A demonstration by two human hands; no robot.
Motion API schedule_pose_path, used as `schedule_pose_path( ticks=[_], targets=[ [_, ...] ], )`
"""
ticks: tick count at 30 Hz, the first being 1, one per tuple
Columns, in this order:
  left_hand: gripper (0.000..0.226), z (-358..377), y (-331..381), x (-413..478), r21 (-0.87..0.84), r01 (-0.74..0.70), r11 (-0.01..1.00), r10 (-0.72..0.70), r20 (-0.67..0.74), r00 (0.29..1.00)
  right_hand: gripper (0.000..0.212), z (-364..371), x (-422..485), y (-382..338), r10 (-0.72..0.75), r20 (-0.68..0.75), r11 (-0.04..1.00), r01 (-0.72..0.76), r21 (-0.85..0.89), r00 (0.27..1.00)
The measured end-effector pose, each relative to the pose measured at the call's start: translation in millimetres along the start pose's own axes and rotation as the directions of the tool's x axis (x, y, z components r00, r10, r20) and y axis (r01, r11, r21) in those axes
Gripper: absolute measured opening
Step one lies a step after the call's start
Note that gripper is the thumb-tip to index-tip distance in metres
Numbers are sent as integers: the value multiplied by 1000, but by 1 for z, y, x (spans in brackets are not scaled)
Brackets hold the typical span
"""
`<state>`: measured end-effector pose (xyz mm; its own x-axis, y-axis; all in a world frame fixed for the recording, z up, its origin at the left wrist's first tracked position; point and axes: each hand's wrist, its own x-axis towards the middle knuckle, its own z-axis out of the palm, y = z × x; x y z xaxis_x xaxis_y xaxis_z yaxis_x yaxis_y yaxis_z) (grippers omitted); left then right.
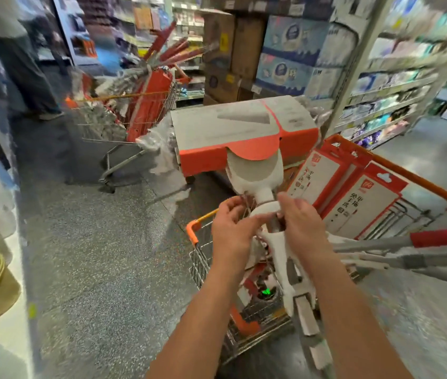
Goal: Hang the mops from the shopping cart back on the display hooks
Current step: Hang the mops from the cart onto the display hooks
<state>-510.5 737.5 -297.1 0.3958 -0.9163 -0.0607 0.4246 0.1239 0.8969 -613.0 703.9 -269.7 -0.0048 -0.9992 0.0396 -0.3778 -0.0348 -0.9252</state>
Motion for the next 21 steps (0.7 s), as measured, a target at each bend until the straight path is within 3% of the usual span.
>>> schedule_pose_path(
  ticks=[3, 7, 12, 15, 21],
  targets=[
    [51, -8, 24, -11, -40, -60, 997, 59, -22, 998, 31, 8, -12, -25, -64, 31, 990, 60, 125, 997],
    [42, -15, 57, -15, -58, -200, 978, 194, -89, 977, 32, 22, -15, -58, -126, 93, 957, 96, 275, 988],
    [36, -21, 97, -25, -114, -342, 933, 305, -258, 917, 31, 41, -16, -107, -323, 168, 888, 236, 395, 931],
    [33, -28, 116, -34, -95, -403, 910, 359, -305, 882, 30, 58, -23, -128, -387, 240, 836, 229, 498, 891],
    [34, -56, 136, -48, 146, -443, 885, 445, -549, 707, 29, 100, -53, -159, -499, 340, 773, 232, 591, 797]
  ],
)
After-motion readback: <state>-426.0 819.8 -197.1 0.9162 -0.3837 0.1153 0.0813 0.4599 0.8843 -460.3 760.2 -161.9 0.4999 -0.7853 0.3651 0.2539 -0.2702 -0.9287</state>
